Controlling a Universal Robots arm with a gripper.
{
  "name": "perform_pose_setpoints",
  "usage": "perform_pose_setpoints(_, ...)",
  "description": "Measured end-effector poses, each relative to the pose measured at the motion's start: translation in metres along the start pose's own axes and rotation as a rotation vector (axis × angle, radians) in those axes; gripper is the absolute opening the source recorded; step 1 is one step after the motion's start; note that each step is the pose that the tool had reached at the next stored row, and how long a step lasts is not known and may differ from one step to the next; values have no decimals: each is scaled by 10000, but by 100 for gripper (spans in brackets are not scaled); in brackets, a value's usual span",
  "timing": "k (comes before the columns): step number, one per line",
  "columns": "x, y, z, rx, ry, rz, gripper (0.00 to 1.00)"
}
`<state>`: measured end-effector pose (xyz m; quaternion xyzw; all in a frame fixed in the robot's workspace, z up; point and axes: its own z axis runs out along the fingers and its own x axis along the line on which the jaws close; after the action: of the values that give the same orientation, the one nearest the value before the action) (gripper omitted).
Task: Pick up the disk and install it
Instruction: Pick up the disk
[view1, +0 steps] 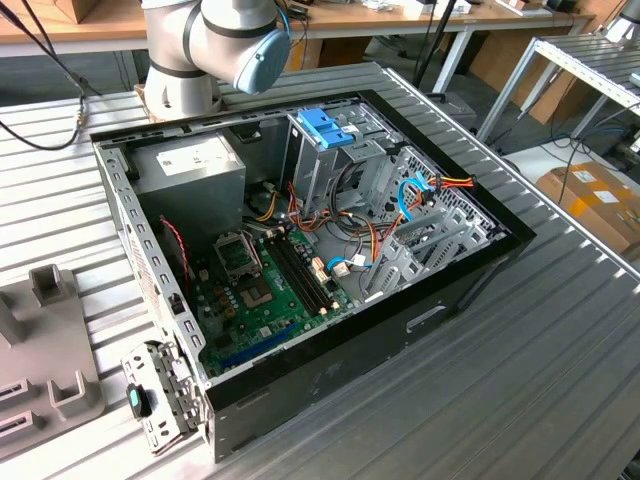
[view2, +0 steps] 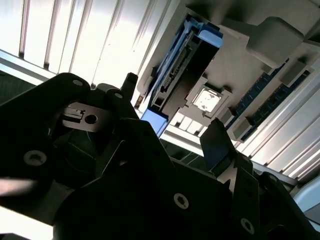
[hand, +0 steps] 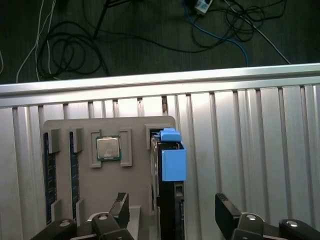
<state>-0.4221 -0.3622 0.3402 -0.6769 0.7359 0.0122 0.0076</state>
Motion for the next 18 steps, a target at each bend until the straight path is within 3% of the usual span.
perform_pose_setpoints(7,4,-1,148,-1,0,0,78)
perform_pose_setpoints(11,8,-2,282,-1,0,0,78)
perform_pose_setpoints(15,10,-1,336,-2,1,-61,78)
perform_pose_setpoints(18,10,-1,350,-10,13,-312,78)
